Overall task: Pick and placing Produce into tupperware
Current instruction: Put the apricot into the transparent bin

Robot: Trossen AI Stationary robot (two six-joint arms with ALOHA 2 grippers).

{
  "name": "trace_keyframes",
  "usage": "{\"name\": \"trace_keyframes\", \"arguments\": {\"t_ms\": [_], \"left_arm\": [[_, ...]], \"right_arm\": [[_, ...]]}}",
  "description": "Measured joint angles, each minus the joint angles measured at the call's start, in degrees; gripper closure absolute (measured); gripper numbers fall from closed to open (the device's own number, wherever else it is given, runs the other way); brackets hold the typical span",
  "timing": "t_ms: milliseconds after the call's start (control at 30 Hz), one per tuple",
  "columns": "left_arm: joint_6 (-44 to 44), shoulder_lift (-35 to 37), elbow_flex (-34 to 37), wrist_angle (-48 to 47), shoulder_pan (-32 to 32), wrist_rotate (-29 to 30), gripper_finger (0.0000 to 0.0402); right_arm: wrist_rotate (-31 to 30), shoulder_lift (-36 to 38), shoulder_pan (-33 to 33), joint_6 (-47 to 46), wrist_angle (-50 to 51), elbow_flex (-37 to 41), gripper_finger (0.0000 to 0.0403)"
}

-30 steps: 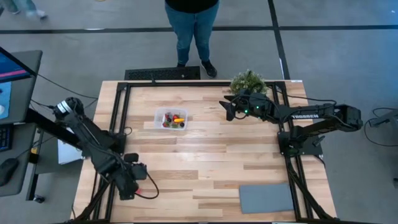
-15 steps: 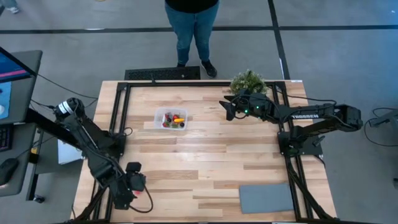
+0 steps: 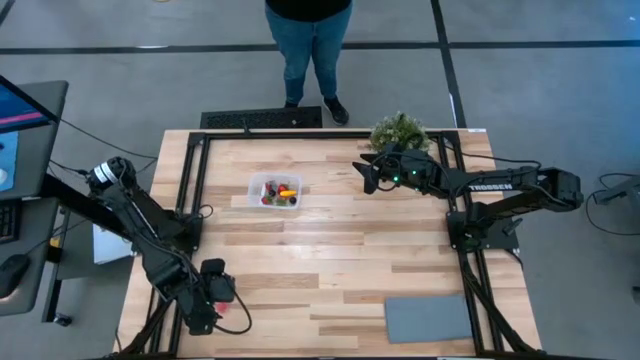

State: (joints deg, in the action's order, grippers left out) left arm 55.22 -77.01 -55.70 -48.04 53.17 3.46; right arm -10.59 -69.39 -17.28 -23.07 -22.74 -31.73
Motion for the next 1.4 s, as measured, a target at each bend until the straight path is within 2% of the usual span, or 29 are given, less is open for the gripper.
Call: {"name": "trace_keyframes", "arguments": {"t_ms": [167,367,567,700,1000,1200,1400], "left_arm": [[0.2,-1.21,-0.02,-0.08,-0.02,-1.13,0.0105],[-2.73,-8.28,-0.02,-0.36,0.13,-4.6,0.0105],[-3.65,-11.26,-0.02,-0.61,0.59,-1.49,0.0105],[-1.7,-12.97,-0.01,-0.57,1.64,-1.66,0.0105],[3.92,-14.02,0.85,0.07,2.95,-1.21,0.0105],[3.51,-14.62,1.68,0.76,3.04,-1.59,0.0105],[5.47,-14.62,5.29,8.87,3.04,-2.01,0.0105]], "right_arm": [[0.01,0.0,0.0,0.02,0.0,0.0,0.0159],[0.0,0.0,0.0,-0.1,0.0,0.0,0.0159],[0.0,0.0,0.29,-0.92,0.0,0.0,0.0159],[0.02,0.0,0.86,-0.94,0.0,0.0,0.0159],[0.0,0.0,1.07,-0.92,0.0,0.0,0.0159],[0.0,0.0,1.07,-0.92,-0.02,0.0,0.0159],[0.0,0.0,1.07,-0.94,-0.02,0.0,0.0159]]}}
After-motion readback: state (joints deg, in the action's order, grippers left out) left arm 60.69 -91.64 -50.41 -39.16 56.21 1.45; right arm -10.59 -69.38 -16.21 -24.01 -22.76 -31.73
